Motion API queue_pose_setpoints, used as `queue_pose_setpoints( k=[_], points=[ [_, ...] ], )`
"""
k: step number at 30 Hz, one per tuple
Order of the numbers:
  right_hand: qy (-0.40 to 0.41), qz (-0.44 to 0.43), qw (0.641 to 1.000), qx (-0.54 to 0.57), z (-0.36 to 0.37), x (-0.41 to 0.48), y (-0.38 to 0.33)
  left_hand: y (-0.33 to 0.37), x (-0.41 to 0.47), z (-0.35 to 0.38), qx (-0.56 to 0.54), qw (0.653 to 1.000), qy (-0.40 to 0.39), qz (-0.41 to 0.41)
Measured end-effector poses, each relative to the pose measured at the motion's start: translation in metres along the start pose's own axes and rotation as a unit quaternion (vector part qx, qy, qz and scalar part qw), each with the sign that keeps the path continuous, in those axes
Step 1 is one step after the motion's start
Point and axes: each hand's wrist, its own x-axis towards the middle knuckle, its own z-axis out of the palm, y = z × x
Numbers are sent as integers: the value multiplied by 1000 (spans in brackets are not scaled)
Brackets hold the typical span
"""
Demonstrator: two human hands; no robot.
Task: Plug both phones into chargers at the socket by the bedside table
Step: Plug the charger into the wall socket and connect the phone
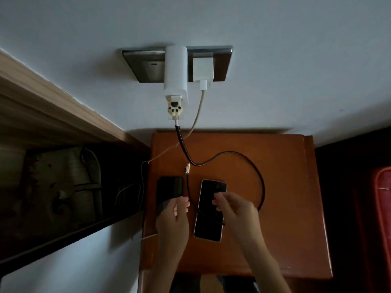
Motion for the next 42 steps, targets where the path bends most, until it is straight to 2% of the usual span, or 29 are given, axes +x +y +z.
queue_pose_setpoints(
  k=[3, 7, 11, 16, 20, 25, 27, 31, 33, 36, 38, 42],
  points=[
    [-32, -7, 998, -51, 25, 20, 10, -8, 14, 17, 15, 999, 25, 25],
    [-41, -13, 997, -68, 44, 51, 16, 4, 60, 31, 47, 990, 82, 110],
    [-31, 2, 998, -45, 44, 53, 36, 6, 94, 42, 130, 984, 62, 105],
    [-12, 23, 999, 22, 31, 16, 66, -1, 80, 49, 143, 981, 49, 124],
    [-20, 51, 995, 83, 19, -9, 83, -25, 34, 51, 117, 983, -9, 139],
    [-72, 73, 993, 58, 18, -29, 101, -64, -10, 54, 53, 991, -95, 75],
    [-72, 91, 991, 69, 18, -34, 109, -75, -15, 51, 63, 986, -113, 106],
    [-18, 103, 992, 76, 13, -37, 120, -83, -16, 44, 96, 958, -199, 181],
    [-14, 104, 992, 67, 13, -37, 124, -84, -12, 42, 114, 951, -177, 225],
    [-16, 105, 992, 61, 14, -39, 125, -77, -6, 43, 173, 950, -50, 255],
    [-13, 109, 992, 65, 14, -40, 126, -68, -4, 48, 222, 950, 13, 221],
    [-18, 112, 990, 78, 16, -47, 127, -52, -6, 68, 310, 936, 26, 163]
  ],
)
